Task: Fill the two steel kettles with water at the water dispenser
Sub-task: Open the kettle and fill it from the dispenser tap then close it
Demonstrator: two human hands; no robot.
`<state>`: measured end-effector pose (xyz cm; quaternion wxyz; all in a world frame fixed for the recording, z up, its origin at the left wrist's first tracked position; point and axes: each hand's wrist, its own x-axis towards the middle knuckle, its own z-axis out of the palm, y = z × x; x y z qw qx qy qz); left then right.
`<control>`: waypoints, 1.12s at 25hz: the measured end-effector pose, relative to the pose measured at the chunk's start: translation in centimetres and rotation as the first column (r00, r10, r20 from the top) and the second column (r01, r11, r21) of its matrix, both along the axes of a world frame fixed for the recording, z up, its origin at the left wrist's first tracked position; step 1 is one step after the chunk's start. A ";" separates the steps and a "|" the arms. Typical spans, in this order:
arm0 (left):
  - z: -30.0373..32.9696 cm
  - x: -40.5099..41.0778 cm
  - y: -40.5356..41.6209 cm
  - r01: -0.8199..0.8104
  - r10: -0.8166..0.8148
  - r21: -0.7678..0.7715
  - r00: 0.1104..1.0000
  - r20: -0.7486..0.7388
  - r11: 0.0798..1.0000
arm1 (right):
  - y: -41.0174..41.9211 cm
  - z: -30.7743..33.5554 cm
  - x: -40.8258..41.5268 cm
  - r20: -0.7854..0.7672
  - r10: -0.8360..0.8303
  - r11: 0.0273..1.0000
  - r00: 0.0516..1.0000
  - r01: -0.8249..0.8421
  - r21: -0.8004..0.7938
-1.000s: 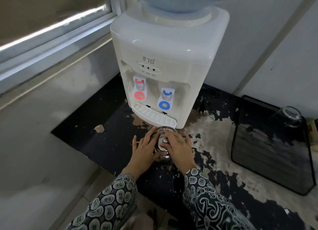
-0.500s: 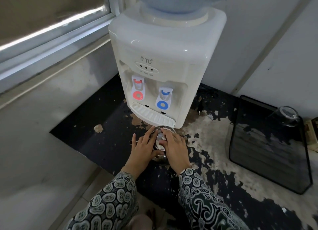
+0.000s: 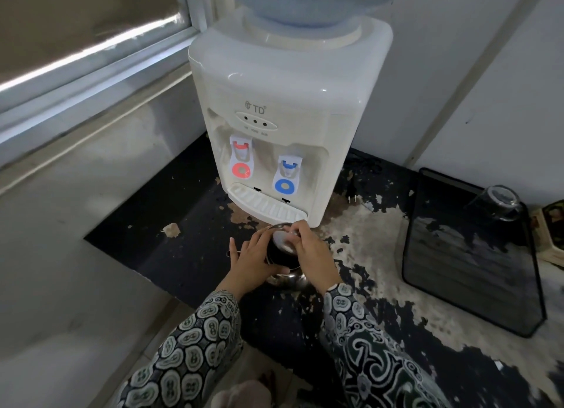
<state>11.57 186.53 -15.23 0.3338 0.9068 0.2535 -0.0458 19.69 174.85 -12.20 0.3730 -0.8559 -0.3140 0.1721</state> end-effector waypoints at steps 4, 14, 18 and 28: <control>0.1 0.0 0.2 -0.022 0.024 -0.058 0.999 0.030 0.998 | -2.2 0.9 1.2 -0.254 -0.082 0.933 0.964 0.164 0.319; 0.6 0.1 0.2 -0.023 0.022 -0.103 1.000 -0.009 0.994 | -9.1 -6.7 -0.3 -0.095 -0.336 0.941 0.937 0.331 -0.071; 0.4 -0.3 0.5 -0.004 0.004 -0.089 1.000 -0.003 0.996 | -7.1 -4.5 0.8 -0.120 -0.347 0.932 0.930 0.356 0.063; 0.8 -3.6 -1.4 -0.074 0.047 0.070 0.943 0.328 0.995 | 0.7 0.0 3.7 0.032 0.266 0.938 0.963 -0.251 -0.239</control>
